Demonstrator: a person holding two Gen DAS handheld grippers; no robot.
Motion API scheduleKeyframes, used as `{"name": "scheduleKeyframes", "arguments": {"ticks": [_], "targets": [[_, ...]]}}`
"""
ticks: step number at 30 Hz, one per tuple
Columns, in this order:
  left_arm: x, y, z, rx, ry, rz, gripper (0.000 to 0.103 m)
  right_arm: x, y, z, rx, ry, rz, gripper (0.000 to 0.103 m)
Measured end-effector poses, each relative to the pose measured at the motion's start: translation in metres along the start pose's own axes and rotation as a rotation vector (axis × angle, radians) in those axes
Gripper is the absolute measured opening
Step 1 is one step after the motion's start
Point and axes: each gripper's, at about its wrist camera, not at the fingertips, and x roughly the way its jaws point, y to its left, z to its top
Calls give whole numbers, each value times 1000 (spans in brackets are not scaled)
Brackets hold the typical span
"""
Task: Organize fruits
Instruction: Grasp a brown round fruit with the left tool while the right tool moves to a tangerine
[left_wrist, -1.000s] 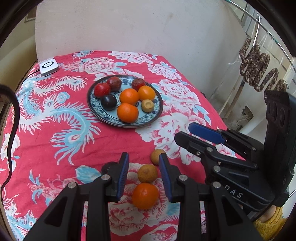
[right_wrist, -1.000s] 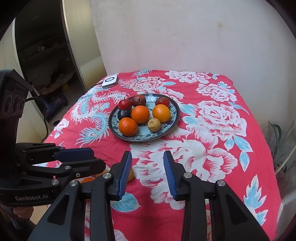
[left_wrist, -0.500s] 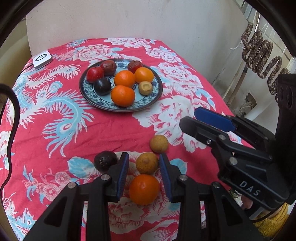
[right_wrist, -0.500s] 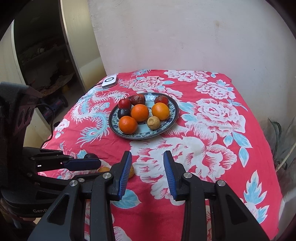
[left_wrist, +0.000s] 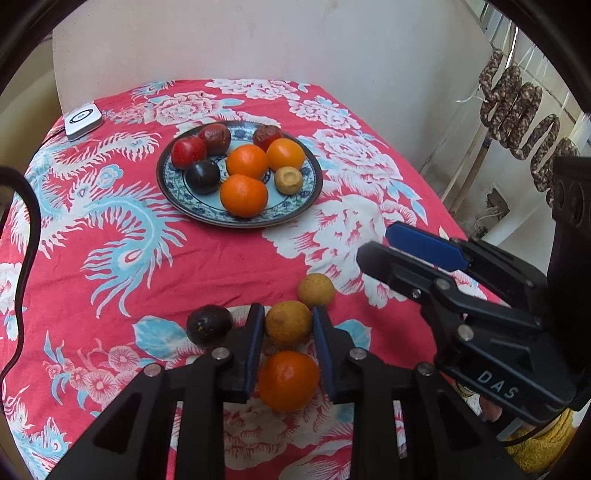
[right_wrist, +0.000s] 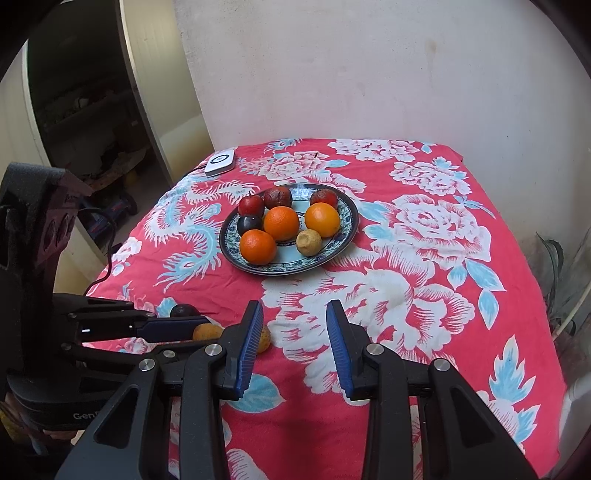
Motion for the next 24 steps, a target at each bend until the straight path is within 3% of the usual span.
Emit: {"name": "scheduleKeyframes", "arguments": {"ticks": [24], "targets": [[-46, 37, -11, -125, -125, 88, 28, -6, 32, -6, -62, 16, 74, 37]]}}
